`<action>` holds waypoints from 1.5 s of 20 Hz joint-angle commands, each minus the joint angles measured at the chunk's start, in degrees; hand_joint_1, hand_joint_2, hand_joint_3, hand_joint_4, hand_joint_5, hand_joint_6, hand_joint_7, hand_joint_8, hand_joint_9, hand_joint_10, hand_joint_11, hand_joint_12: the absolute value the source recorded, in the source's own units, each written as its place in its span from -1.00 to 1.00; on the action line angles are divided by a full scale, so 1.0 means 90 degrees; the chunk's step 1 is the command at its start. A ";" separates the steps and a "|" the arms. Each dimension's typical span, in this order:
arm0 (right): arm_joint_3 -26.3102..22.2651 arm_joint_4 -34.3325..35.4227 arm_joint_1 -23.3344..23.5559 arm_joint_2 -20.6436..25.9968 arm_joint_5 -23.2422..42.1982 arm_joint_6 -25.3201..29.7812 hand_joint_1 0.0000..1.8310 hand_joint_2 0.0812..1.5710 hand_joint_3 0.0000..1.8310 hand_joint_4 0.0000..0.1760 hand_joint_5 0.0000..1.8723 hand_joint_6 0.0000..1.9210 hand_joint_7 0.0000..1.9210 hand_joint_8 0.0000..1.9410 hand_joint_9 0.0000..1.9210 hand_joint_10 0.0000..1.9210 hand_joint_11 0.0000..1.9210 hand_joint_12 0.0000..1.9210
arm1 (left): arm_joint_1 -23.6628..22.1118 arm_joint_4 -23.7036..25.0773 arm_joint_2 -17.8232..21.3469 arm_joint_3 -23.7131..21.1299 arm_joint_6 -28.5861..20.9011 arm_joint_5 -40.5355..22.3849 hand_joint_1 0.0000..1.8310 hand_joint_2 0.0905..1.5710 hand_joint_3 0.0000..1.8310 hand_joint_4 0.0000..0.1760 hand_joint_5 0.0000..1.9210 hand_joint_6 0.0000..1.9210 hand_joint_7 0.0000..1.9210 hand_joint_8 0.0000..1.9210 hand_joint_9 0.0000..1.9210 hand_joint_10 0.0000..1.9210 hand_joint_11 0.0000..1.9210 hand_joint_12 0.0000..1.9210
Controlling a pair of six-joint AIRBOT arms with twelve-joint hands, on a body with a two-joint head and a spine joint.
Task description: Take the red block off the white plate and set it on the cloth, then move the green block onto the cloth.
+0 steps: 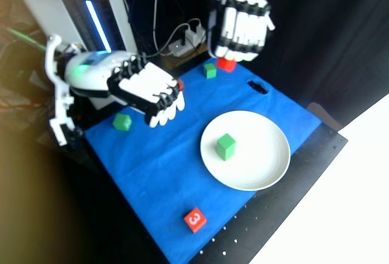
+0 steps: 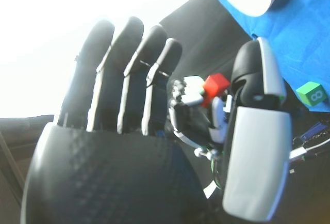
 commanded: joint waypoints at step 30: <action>-0.0038 -0.0153 0.0052 0.0017 -0.0763 -0.0032 0.12 0.08 -0.96 -1.00 -0.38 -0.18 -0.36 -0.05 -0.43 0.22 -0.60 0.71 | 0.0671 -0.1002 -0.0418 0.0318 -0.0164 -0.0459 -0.51 0.50 -1.00 0.12 -0.74 -0.99 -0.83 -0.99 -0.83 -0.99 -1.00 -0.39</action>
